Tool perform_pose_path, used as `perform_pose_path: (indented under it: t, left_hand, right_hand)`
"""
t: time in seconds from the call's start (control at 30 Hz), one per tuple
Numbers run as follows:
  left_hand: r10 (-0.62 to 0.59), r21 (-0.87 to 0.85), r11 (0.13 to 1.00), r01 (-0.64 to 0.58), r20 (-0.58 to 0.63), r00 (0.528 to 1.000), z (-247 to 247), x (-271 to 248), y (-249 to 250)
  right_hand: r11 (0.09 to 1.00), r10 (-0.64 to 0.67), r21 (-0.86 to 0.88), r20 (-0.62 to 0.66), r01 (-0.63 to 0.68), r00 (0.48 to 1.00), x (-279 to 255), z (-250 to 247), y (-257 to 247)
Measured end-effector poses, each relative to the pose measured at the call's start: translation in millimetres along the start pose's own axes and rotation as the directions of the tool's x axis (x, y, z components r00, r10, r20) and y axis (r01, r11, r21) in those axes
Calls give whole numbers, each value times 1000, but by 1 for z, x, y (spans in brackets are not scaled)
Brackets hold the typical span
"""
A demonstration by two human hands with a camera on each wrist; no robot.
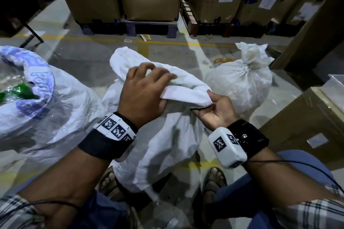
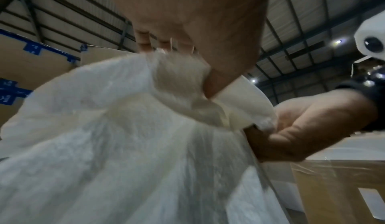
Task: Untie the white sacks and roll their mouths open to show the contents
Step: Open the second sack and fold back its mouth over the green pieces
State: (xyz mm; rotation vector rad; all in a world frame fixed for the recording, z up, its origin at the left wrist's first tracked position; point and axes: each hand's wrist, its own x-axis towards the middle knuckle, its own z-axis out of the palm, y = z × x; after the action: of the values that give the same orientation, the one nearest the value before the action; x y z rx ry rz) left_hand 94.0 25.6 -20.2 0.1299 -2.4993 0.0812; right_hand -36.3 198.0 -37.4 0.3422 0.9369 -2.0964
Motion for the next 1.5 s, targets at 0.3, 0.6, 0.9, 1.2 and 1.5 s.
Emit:
perform_pose_path:
  t: [0.3, 0.6, 0.9, 1.2, 1.5]
  left_hand:
    - [-577, -144, 711, 688, 440, 688, 4, -10, -12]
    - [-400, -550, -718, 426, 827, 395, 9, 2, -26]
    - [-231, -396, -880, 263, 840, 492, 9, 2, -42]
    - [-728, -248, 87, 965, 646, 232, 44, -12, -53]
    - [-623, -405, -167, 899, 750, 222, 52, -15, -51]
  right_hand:
    - [991, -135, -31, -108, 132, 985, 15, -7, -5]
    - [996, -66, 54, -118, 73, 991, 9, -11, -2]
    - [997, -75, -4, -81, 75, 994, 10, -2, -2]
    - [270, -517, -961, -91, 61, 851, 13, -31, -5]
    - [636, -136, -762, -270, -125, 953, 15, -32, 1]
